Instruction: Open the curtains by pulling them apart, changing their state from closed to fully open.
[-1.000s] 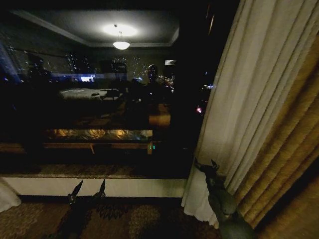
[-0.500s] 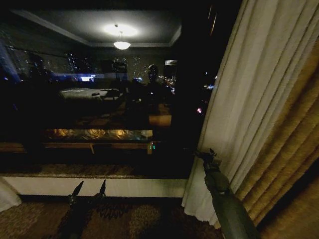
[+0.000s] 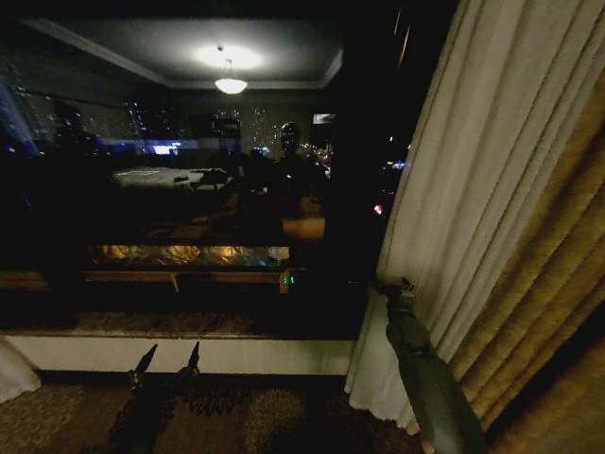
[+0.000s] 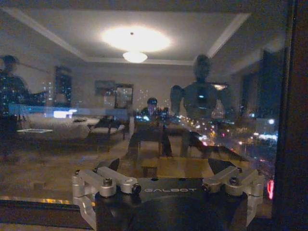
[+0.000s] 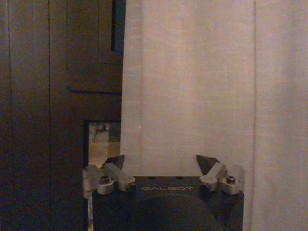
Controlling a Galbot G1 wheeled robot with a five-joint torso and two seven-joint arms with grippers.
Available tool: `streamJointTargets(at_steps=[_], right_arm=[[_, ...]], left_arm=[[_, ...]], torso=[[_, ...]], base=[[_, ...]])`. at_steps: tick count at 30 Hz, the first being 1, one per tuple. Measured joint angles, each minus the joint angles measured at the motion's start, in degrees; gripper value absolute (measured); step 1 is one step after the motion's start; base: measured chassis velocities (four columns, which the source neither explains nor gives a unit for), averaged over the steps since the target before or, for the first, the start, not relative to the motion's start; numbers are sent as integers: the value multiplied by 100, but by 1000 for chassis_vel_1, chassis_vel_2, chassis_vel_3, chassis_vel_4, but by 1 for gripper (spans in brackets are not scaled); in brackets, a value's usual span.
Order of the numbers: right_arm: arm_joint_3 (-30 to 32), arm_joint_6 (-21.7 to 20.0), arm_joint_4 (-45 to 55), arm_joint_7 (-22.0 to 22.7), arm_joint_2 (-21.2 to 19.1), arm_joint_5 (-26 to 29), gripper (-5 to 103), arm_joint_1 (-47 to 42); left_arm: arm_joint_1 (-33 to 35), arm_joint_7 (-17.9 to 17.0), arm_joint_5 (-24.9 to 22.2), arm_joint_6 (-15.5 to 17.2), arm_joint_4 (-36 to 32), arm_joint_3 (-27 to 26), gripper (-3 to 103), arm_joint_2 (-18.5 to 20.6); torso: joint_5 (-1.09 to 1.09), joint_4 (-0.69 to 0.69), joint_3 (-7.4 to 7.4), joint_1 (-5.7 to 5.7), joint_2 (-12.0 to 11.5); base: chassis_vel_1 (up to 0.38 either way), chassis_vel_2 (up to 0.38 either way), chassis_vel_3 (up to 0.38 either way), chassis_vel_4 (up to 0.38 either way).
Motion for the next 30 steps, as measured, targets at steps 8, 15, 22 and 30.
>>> streamJointTargets(at_steps=[8,15,22,30], right_arm=[[-20,7,148,-18,-12,20,60,-72],[-45,7,191,-29,-10,40,33,-82],[-63,7,207,-34,-17,57,6,-85],[-63,15,231,-37,-33,74,0,-115]], left_arm=[[11,-1,-3,-13,-2,0,100,1],[6,-1,-7,-20,-5,-7,100,2],[-9,0,-13,-35,7,-5,100,2],[-22,1,-13,-42,25,-2,100,2]], torso=[[1,0,0,0,1],[0,0,0,0,1],[0,0,0,0,1],[0,0,0,0,1]], base=[[0,0,0,0],[0,0,0,0],[0,0,0,0],[0,0,0,0]])
